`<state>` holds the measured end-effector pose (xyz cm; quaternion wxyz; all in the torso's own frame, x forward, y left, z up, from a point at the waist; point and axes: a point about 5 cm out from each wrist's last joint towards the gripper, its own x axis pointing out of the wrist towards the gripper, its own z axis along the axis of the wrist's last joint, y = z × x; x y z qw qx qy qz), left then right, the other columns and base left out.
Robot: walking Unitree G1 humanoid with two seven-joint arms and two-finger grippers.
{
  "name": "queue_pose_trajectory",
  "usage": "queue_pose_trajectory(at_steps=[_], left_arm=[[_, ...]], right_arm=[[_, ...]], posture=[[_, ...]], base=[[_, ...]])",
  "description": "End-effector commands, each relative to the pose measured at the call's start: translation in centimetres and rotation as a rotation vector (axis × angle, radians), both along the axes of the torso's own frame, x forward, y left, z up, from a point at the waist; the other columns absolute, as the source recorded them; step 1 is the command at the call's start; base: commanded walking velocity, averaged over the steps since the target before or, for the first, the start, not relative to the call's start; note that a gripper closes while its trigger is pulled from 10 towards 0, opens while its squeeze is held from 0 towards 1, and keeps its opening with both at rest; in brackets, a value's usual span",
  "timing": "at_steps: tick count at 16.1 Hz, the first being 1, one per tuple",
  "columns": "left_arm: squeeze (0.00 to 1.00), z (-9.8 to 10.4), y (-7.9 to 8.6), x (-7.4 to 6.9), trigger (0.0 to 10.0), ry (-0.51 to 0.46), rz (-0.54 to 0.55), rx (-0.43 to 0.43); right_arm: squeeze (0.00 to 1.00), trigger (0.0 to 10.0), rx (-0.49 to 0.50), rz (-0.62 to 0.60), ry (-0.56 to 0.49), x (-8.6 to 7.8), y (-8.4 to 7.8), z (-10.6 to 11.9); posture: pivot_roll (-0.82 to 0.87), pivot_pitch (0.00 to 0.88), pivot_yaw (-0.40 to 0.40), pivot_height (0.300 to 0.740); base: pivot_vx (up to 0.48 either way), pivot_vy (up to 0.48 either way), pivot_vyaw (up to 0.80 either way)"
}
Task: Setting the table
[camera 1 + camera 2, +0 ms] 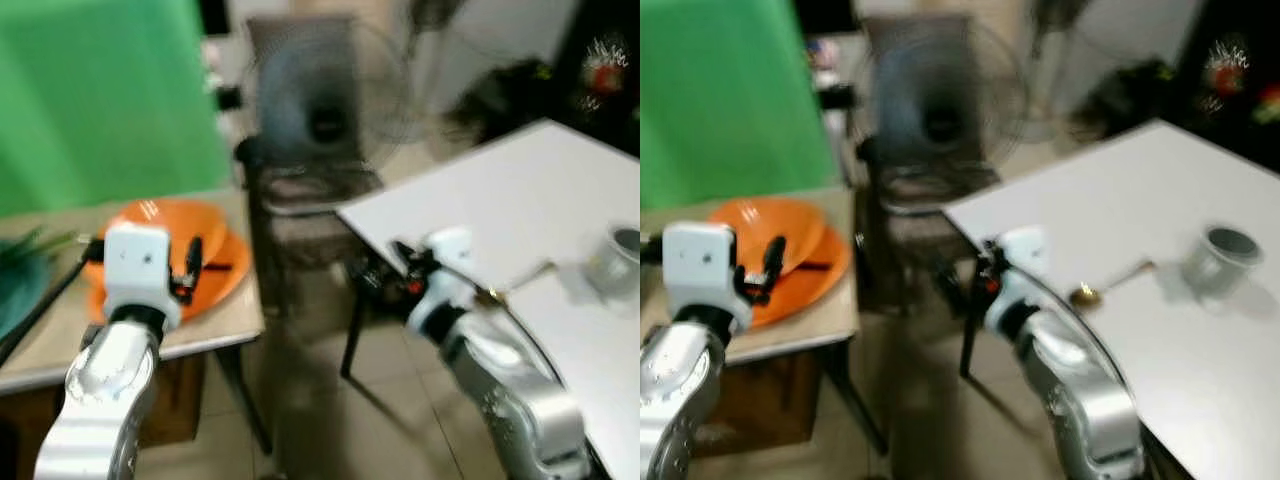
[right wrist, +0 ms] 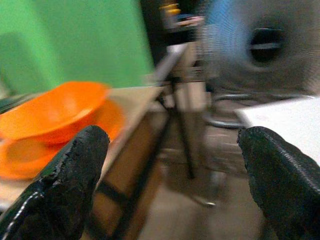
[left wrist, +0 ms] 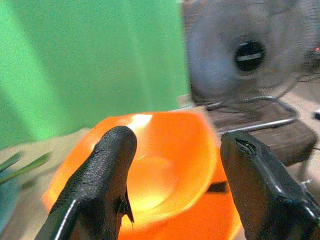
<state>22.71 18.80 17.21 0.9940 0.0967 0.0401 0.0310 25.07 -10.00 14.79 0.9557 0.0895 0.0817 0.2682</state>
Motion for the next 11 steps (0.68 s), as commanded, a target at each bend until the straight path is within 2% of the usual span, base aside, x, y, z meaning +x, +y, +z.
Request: queue_pose_trajectory(at_steps=[1,2,5,6,7,11], left_arm=[[0.00,0.14,-0.90,0.23,10.0,0.003,-0.058,0.023],[0.00,0.12,-0.98,0.28,10.0,0.005,-0.065,0.032],[0.00,0.36,-0.80,0.30,10.0,-0.001,-0.058,-0.010],[0.00,0.36,-0.82,0.26,10.0,0.002,-0.062,-0.014],[0.00,0.33,-0.87,0.26,10.0,0.004,-0.065,-0.020],[0.00,0.43,-0.85,0.23,10.0,0.002,-0.054,-0.028]], right_arm=[[1.00,10.0,-0.007,-0.039,0.000,0.09,-0.76,0.13],[1.00,10.0,-0.005,-0.046,0.003,0.10,-0.81,0.10],[1.00,10.0,-0.010,-0.102,0.020,0.16,-1.24,-0.22],[1.00,10.0,-0.047,-0.114,0.003,0.31,-1.31,-0.20],[1.00,10.0,-0.071,-0.130,-0.012,0.52,-1.40,-0.14],[1.00,10.0,-0.064,-0.114,-0.029,0.97,-0.96,0.40]], posture=[[0.01,0.003,0.026,0.740],[0.01,0.003,0.024,0.740],[0.01,0.009,0.027,0.740],[0.01,0.009,0.028,0.740],[0.01,0.009,0.028,0.740],[0.02,0.008,0.017,0.740]], base=[[0.000,0.000,0.80],[0.000,0.000,0.80],[0.000,0.000,0.80],[0.000,0.000,0.80],[0.247,0.000,0.00],[0.264,0.000,0.00]])
